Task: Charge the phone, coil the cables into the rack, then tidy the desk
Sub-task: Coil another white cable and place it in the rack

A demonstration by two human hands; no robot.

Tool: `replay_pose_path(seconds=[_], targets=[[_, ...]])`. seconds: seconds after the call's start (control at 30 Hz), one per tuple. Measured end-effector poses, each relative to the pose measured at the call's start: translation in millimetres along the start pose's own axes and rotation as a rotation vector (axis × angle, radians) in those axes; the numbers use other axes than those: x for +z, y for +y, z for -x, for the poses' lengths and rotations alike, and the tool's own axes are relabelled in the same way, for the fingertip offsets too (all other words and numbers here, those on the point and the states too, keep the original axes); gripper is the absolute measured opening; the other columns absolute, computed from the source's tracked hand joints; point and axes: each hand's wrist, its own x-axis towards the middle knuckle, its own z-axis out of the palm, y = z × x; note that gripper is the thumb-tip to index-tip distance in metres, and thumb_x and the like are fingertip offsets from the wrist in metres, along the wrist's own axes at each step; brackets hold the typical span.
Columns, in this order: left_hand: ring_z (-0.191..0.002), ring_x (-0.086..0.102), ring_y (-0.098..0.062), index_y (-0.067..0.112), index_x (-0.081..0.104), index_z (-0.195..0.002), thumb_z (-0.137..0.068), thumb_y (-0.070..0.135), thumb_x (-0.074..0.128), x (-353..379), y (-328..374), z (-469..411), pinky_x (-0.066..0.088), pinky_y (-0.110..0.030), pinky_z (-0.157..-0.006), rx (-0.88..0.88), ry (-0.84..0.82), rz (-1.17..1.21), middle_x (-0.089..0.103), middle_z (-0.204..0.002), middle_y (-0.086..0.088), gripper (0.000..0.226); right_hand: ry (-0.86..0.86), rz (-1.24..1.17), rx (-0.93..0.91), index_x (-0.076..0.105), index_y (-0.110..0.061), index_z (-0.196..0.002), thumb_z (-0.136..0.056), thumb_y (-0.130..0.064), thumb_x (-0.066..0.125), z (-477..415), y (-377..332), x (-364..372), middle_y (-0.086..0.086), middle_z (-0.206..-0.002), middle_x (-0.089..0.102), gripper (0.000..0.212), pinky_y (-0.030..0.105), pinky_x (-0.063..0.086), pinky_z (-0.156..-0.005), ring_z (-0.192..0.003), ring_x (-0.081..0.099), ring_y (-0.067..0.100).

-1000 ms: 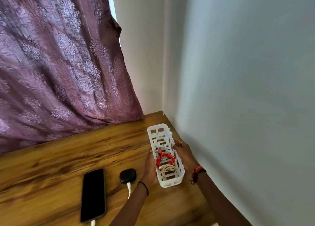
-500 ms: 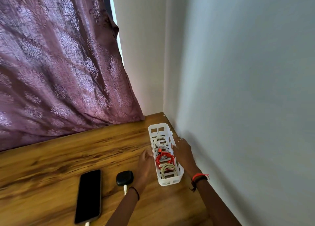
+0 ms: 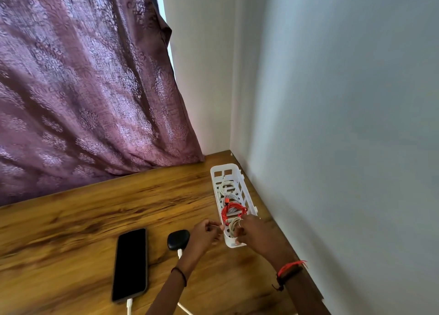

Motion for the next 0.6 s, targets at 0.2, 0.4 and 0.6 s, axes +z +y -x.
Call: replay_pose_path(seconds=[0.2, 0.4, 0.6], targets=[[-0.075, 0.063, -0.01, 0.009, 0.059, -0.105, -0.092, 0.027, 0.056, 3, 5, -13, 0.052, -0.02, -0.065, -0.007, 0.029, 0.01, 0.068, -0.089, -0.001, 0.022, 0.225, 0.128, -0.049, 0.066, -0.016, -0.112, -0.086, -0.019, 0.063, -18, 9, 2, 0.002, -0.126, 0.058, 0.026, 0.026, 0.042, -0.097, -0.117, 0.051, 0.018], [-0.072, 0.062, -0.008, 0.009, 0.059, -0.103, -0.094, 0.027, 0.052, 1, 10, -18, 0.046, -0.014, -0.057, -0.015, 0.066, 0.069, 0.067, -0.087, -0.001, 0.021, 0.369, 0.14, -0.003, 0.065, -0.013, -0.114, -0.086, -0.014, 0.061, -63, 16, -1, 0.004, -0.126, 0.058, 0.028, 0.032, 0.05, -0.092, -0.117, 0.051, 0.021], [-0.072, 0.062, -0.007, 0.012, 0.059, -0.101, -0.095, 0.027, 0.05, -12, 10, -19, 0.045, -0.015, -0.058, -0.026, 0.074, 0.11, 0.067, -0.087, 0.0, 0.019, 0.424, 0.087, 0.029, 0.065, -0.009, -0.109, -0.086, -0.007, 0.054, -93, 14, -17, 0.006, -0.122, 0.059, 0.025, 0.025, 0.049, -0.08, -0.11, 0.054, 0.019]])
